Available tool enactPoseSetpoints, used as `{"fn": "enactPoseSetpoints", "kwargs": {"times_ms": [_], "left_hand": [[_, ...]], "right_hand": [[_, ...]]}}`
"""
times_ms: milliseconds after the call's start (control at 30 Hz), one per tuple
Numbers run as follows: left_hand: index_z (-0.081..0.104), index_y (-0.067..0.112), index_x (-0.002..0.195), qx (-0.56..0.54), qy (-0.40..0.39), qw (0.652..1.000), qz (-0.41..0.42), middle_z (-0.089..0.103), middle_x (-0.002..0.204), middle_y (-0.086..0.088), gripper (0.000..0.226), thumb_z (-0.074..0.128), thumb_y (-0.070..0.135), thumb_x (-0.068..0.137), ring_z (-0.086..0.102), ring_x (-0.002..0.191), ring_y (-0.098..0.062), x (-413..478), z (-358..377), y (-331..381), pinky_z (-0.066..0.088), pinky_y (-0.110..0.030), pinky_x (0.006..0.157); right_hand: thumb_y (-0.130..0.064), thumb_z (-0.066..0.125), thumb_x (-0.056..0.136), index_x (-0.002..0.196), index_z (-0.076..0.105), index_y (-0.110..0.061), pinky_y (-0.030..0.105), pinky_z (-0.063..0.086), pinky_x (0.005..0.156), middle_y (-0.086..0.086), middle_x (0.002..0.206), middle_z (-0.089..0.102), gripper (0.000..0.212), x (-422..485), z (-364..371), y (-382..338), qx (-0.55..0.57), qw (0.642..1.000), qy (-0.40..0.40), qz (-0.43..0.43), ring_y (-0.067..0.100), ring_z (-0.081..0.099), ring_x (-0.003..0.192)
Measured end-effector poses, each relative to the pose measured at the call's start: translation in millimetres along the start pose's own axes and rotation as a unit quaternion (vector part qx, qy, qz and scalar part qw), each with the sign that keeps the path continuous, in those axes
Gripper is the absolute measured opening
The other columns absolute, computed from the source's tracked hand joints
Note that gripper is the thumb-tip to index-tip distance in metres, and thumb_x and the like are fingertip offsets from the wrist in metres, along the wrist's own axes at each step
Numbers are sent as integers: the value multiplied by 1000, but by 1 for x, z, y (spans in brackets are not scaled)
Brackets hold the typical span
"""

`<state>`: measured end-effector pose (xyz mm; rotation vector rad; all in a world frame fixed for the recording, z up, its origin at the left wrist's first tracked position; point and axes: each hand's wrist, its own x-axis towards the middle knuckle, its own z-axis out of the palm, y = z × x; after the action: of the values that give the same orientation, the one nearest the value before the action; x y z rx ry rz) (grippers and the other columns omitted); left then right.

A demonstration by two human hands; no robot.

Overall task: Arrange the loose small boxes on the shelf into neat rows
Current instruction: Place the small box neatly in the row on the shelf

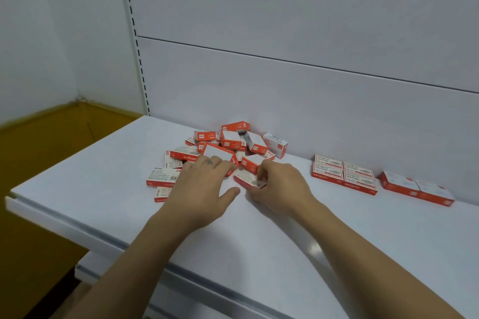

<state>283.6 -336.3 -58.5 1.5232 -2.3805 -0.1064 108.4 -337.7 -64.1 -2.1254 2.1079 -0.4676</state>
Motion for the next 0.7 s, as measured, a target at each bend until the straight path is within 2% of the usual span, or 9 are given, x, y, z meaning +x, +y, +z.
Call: {"fn": "enactPoseSetpoints", "kwargs": {"times_ms": [100, 233, 467, 600, 700], "left_hand": [[39, 37, 135, -12, 12, 999, 40, 44, 138, 12, 46, 44, 54, 92, 34, 127, -13, 8, 0, 8, 26, -36, 106], [39, 35, 136, -35, 17, 996, 85, 41, 142, 11, 48, 48, 50, 92, 31, 131, -12, 24, 1, 28, 25, -36, 108], [41, 33, 134, -21, 37, 981, 190, 48, 136, 8, 49, 49, 52, 90, 37, 124, -15, 63, 0, 69, 30, -38, 103], [39, 33, 136, -44, 25, 974, 219, 48, 132, 9, 55, 52, 55, 87, 40, 121, -14, 84, 5, 92, 31, -36, 101], [34, 34, 138, -73, -1, 973, 217, 45, 137, 9, 63, 56, 57, 84, 37, 125, -14, 90, 19, 96, 28, -36, 103]], "right_hand": [[-43, 74, 71, 84, 58, -29, 25, 47, 64, -10, 88, 64, 26, -7, -15, 18, 50, 999, -19, -6, 12, 59, 79], [-29, 79, 72, 86, 62, -32, 15, 43, 62, -15, 81, 63, 23, -22, -39, 45, 97, 995, -12, -10, 3, 59, 72], [-19, 81, 72, 87, 64, -34, 27, 55, 77, -10, 91, 67, 27, -45, -60, 98, 182, 975, 107, 63, 5, 65, 80], [-15, 80, 74, 86, 60, -35, 20, 55, 73, -10, 94, 67, 31, -48, -67, 113, 179, 973, 128, 67, 1, 64, 79], [-11, 80, 74, 88, 59, -33, 23, 55, 72, -9, 94, 66, 33, -47, -69, 120, 192, 971, 125, 70, 4, 66, 79]]}}
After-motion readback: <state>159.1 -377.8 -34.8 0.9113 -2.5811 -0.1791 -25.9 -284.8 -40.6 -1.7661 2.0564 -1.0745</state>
